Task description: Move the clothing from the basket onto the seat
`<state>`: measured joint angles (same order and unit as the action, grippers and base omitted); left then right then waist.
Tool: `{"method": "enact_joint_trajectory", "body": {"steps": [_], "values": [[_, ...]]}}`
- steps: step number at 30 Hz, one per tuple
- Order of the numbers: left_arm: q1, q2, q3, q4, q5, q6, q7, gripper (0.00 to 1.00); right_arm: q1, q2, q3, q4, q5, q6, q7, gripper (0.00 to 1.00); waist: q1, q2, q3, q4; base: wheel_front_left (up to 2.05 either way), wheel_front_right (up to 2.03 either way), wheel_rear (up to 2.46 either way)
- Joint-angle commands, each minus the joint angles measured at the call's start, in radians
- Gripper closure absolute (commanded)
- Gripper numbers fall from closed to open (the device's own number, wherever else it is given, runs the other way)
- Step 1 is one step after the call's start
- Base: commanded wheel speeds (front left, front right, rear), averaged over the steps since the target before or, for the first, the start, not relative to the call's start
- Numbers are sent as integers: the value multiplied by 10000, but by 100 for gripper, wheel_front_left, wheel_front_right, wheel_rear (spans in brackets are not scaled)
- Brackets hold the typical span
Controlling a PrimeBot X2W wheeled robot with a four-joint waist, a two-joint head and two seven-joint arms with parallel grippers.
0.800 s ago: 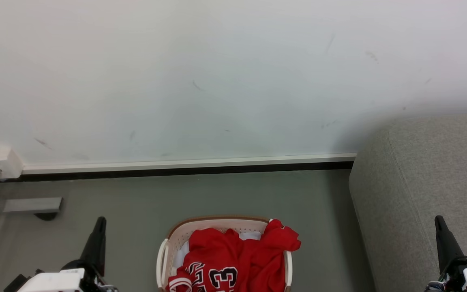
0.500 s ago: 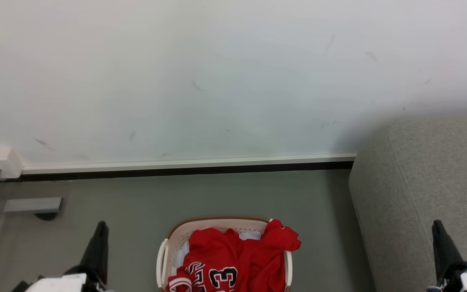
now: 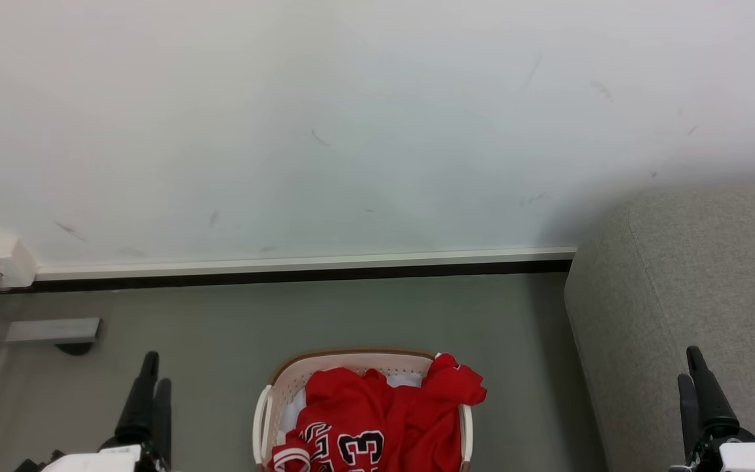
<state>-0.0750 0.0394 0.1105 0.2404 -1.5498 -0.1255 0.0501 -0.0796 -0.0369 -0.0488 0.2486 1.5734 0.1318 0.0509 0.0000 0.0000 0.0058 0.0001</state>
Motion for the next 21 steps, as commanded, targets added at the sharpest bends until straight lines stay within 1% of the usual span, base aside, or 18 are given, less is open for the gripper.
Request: {"method": "enact_joint_trajectory", "body": {"steps": [1,11,21], "values": [[-247,62,31,-299,370,-30,-102,0,-277,-109,53,-285,-200,-2,-104,0,0,0,4,-6,0,0,0],[-191,74,-18,-687,2336,-35,-536,0,-340,-121,379,-621,-1629,-4,-538,0,0,0,32,-27,0,0,0],[-106,85,36,-972,4582,-41,-923,0,-408,-224,724,-870,-3505,-6,-924,0,0,0,33,-57,0,0,0]]}}
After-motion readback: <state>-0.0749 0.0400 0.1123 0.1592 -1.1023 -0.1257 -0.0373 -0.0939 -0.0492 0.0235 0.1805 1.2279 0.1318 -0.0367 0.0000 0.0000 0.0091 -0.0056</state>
